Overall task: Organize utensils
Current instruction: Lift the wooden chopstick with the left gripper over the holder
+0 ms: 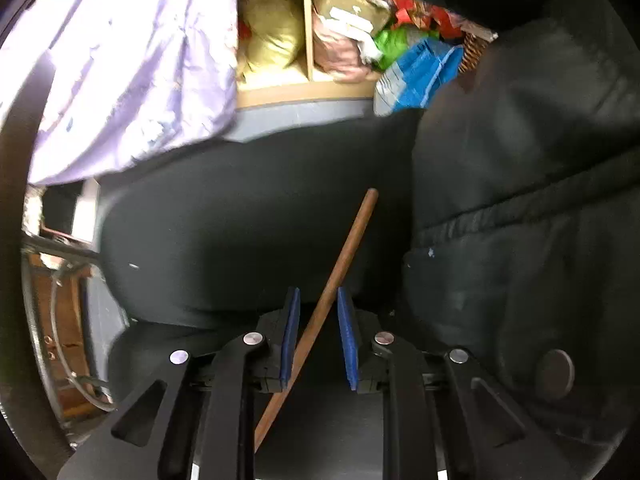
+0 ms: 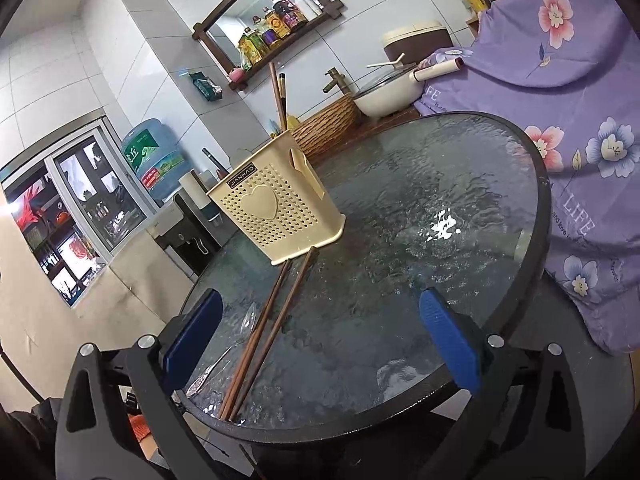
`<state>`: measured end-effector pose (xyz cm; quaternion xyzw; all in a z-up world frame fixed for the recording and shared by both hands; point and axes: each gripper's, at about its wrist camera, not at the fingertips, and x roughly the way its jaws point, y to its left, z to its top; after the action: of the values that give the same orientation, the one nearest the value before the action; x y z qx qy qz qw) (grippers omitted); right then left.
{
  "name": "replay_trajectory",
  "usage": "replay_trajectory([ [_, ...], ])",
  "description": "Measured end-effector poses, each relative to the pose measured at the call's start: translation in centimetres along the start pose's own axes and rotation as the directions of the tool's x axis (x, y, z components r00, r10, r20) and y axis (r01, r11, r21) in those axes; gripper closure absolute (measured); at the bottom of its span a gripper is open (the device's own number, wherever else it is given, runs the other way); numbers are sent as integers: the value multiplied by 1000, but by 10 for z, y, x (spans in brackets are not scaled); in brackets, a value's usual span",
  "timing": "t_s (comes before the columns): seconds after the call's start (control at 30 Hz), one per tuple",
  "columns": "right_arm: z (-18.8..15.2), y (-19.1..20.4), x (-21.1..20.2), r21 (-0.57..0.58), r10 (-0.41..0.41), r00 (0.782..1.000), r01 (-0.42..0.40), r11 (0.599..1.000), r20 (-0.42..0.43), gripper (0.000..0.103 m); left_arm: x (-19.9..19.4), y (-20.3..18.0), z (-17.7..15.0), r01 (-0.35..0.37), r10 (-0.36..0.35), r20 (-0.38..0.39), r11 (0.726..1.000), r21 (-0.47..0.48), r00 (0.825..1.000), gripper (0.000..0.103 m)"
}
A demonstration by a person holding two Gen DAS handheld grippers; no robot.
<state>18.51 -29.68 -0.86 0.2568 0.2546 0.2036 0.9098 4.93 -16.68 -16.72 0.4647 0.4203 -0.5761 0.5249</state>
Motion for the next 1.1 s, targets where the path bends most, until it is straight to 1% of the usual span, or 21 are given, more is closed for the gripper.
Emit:
replay_trajectory([
  [0.03, 0, 0, 1, 1, -1, 1000, 1, 1000, -3, 6, 4, -1, 0, -17, 17, -14, 1000, 8, 1000, 88],
  [0.13, -2, -1, 0, 6, 0, 1000, 0, 1000, -3, 6, 3, -2, -1, -45, 45, -3, 999, 21, 999, 89],
  [0.2, -1, -1, 0, 4, -2, 1000, 2, 1000, -4, 6, -7, 1, 0, -73, 73, 36, 997, 1, 997, 97],
  [0.27, -1, -1, -1, 5, -2, 1000, 2, 1000, -1, 6, -23, 9, 0, -75, 78, 83, 996, -39, 993, 97],
  [0.37, 7, -3, -11, 12, 0, 999, 0, 1000, 36, 6, -63, 19, -3, -112, 133, 196, 987, -111, 972, 97],
  [0.43, 15, -5, -19, 16, 0, 998, -1, 1000, 64, 6, -98, 25, -11, -117, 167, 306, 978, -175, 937, 97],
  [0.47, 20, -6, -23, 16, -3, 997, 2, 1000, 80, 6, -116, 28, -17, -109, 183, 362, 970, -216, 914, 97],
  [0.53, 29, -8, -30, 17, -8, 995, 6, 1000, 104, 6, -153, 33, -30, -106, 241, 464, 949, -298, 852, 97],
  [0.63, 43, -9, -34, 38, 2, 991, -7, 999, 133, 6, -198, 39, -49, -92, 321, 562, 913, -398, 763, 97],
  [0.67, 46, -9, -34, 43, 12, 990, -18, 999, 138, 6, -218, 43, -58, -87, 364, 595, 893, -441, 716, 97],
  [0.7, 52, -7, -33, 45, 26, 990, -33, 998, 142, 6, -230, 46, -64, -81, 388, 613, 881, -467, 688, 97],
  [0.73, 56, -3, -32, 40, 33, 989, -39, 998, 141, 6, -247, 50, -72, -78, 431, 635, 860, -505, 641, 97],
  [0.77, 60, 2, -29, 29, 39, 990, -43, 999, 138, 6, -260, 53, -77, -89, 472, 642, 841, -534, 604, 97],
  [0.83, 69, 16, -18, -11, 58, 991, -57, 998, 119, 6, -293, 64, -91, -95, 560, 652, 791, -605, 512, 97],
  [0.87, 72, 22, -13, -28, 64, 992, -62, 998, 112, 6, -303, 70, -96, -98, 592, 647, 769, -631, 480, 97],
  [0.9, 77, 32, -4, -56, 69, 993, -63, 996, 101, 6, -316, 78, -100, -113, 649, 623, 727, -678, 436, 97],
  [0.93, 80, 40, 2, -78, 70, 993, -63, 995, 95, 6, -329, 91, -101, -120, 698, 593, 682, -722, 401, 97],
  [1.0, 86, 54, 12, -113, 74, 993, -63, 992, 90, 6, -349, 111, -105, -141, 780, 524, 594, -792, 341, 97],
  [1.03, 90, 63, 18, -140, 78, 993, -64, 988, 91, 6, -357, 119, -107, -141, 799, 507, 571, -809, 325, 97],
  [1.07, 93, 68, 22, -156, 81, 992, -65, 986, 93, 6, -368, 132, -108, -157, 840, 462, 517, -842, 285, 97],
  [1.1, 94, 73, 26, -169, 84, 992, -67, 983, 94, 6, -377, 136, -108, -158, 861, 440, 486, -860, 256, 97],
])
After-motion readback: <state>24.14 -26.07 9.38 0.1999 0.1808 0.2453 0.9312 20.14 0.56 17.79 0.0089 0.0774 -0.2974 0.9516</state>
